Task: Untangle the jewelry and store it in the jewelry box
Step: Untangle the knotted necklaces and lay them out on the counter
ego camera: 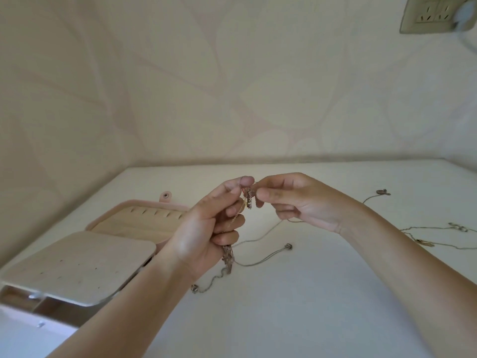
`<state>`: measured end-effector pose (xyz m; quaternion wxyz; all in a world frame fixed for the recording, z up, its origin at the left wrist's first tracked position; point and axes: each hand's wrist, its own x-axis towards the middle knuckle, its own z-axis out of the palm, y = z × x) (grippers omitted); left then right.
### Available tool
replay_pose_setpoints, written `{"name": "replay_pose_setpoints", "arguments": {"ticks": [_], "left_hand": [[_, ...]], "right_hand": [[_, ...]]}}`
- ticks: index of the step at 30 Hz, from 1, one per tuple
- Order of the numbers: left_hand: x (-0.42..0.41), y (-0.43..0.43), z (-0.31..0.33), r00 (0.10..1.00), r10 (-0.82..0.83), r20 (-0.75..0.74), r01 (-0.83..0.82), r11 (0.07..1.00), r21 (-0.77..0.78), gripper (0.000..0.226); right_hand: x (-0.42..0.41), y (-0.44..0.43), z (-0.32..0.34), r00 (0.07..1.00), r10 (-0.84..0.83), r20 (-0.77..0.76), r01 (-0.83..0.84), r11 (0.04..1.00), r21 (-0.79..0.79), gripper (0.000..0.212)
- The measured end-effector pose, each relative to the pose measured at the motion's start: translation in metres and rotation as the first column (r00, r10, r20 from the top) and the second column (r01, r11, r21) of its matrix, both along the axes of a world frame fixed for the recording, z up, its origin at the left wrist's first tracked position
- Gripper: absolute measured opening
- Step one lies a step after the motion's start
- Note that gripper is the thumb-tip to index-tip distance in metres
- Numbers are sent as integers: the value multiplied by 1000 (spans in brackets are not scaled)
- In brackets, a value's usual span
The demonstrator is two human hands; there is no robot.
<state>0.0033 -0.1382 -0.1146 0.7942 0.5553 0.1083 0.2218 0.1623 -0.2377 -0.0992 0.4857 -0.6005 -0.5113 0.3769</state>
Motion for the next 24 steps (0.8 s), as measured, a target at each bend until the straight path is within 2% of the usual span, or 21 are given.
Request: {"name": "replay_pose_setpoints", "arguments": {"ticks": [4,8,14,19,21,24], "left_hand": [[1,-1,-2,1000,-15,-11,16,997,82,18],[1,0,-4,1000,-12,-7,13,992,123,14],[4,0,-6,990,139,-23,-134,980,149,16],[6,3,-10,983,181,-40,-172,972,163,11],[7,3,-11,982,180,-58,-169,972,161,14],[8,2,-11,978,196,-67,-185,972,148,22]], "right_hand": [[-4,2,0,993,-107,44,106,994,38,29],[-5,2,-1,994,-97,42,94,993,76,42],[-4,1,-2,993,-114,9,112,987,113,15],[-5,3,-2,986,-156,51,147,977,154,15],[-5,2,-4,985,-151,85,140,982,129,15],[-7,3,-4,990,-131,54,123,984,130,8]]}}
